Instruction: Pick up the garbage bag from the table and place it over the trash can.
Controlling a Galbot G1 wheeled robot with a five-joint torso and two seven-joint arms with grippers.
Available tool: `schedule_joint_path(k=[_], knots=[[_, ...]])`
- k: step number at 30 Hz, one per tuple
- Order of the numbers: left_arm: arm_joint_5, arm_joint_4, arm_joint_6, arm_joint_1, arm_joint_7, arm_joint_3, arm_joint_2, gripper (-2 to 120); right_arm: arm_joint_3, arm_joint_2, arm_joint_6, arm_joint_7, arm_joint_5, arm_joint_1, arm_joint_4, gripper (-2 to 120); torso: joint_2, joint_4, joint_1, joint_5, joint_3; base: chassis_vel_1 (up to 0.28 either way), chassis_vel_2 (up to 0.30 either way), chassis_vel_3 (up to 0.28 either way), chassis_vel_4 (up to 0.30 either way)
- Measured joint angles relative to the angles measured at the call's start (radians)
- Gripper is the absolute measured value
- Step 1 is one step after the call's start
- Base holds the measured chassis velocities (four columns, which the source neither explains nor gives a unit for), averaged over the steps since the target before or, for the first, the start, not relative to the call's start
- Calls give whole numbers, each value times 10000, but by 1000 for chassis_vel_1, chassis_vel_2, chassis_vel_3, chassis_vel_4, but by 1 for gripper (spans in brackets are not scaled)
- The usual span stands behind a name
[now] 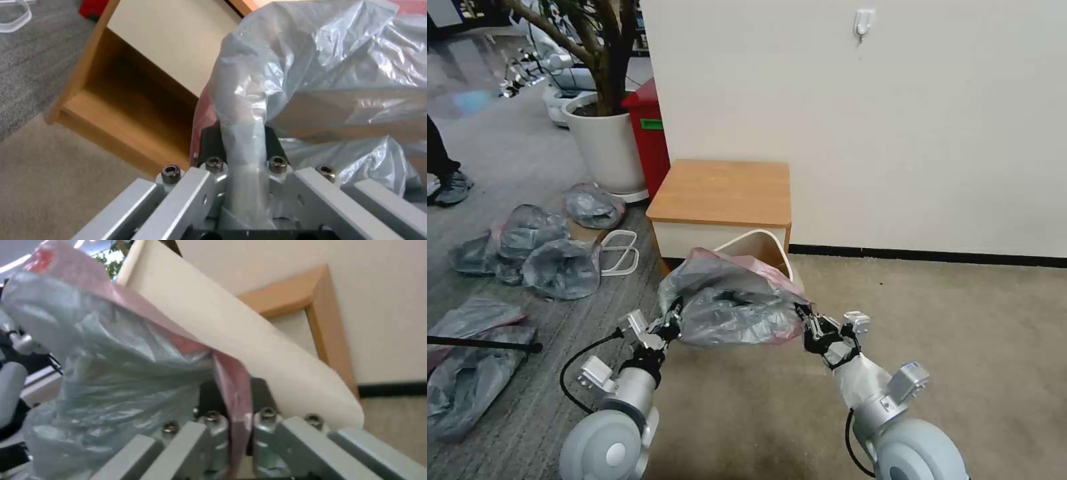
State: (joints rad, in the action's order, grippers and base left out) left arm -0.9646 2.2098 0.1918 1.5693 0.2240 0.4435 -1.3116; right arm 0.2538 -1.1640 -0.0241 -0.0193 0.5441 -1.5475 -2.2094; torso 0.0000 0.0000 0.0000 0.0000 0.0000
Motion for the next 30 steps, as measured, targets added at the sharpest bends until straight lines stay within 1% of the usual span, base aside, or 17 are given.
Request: schedule_joint_path(k=[2,3,4,6,7,10,12,13,14,16,17,19,23,24,26,28,30], knots=[[-2,13,36,22,0,-5,-9,3,0,-24,120,9,-254,-7,17,12,0,0,0,0,0,0,0,0,0],[-4,36,126,74,0,-23,-22,3,14,-69,327,15,-702,-17,24,19,0,0,0,0,0,0,0,0,0],[-4,36,126,74,0,-23,-22,3,14,-69,327,15,-702,-17,24,19,0,0,0,0,0,0,0,0,0],[7,36,178,106,1,-20,-22,3,82,-87,421,19,-1029,-28,16,25,0,0,0,0,0,0,0,0,0],[12,34,221,109,15,-16,-12,3,166,-85,470,35,-1246,-38,-9,34,0,0,0,0,0,0,0,0,0],[15,-8,235,76,63,2,4,3,341,-66,494,188,-1492,-103,-43,41,0,0,0,1,0,0,0,0,0],[-1,-70,243,-36,203,51,13,3,655,24,495,832,-1746,-348,-136,52,0,0,0,-2,0,0,0,0,0],[-26,-90,243,-88,243,76,15,3,735,59,495,1106,-1882,-440,-161,55,0,0,0,-1,0,0,0,0,0],[-26,-90,243,-88,243,76,15,3,735,59,495,1106,-1882,-440,-161,55,0,0,0,-1,0,0,0,0,0],[-66,-133,243,-163,279,115,18,3,862,100,510,1518,-2151,-602,-188,63,0,0,-1,-1,0,0,0,0,0],[-108,-191,245,-220,313,163,25,3,998,114,535,1826,-2411,-712,-198,71,0,0,0,-1,0,0,0,0,0],[-121,-209,245,-232,322,180,30,3,1061,117,558,1967,-2530,-752,-197,72,0,0,-1,-1,0,0,0,0,0],[-194,-280,247,-304,344,228,53,3,1500,190,887,2935,-3343,-944,-65,92,0,0,0,0,0,0,0,0,0],[-194,-280,247,-304,344,228,53,3,1500,190,887,2935,-3343,-944,-65,92,0,0,0,0,0,0,0,0,0],[-217,-296,247,-339,354,240,66,3,1762,221,1163,3445,-3563,-1022,15,98,0,0,0,0,0,0,0,0,0],[-220,-319,247,-359,356,244,81,3,1877,236,1335,3682,-3566,-1079,28,100,0,0,0,0,0,0,0,0,0],[-217,-370,247,-384,358,247,124,3,1966,246,1562,3945,-3071,-1171,26,100,0,0,0,0,0,0,0,0,0]])
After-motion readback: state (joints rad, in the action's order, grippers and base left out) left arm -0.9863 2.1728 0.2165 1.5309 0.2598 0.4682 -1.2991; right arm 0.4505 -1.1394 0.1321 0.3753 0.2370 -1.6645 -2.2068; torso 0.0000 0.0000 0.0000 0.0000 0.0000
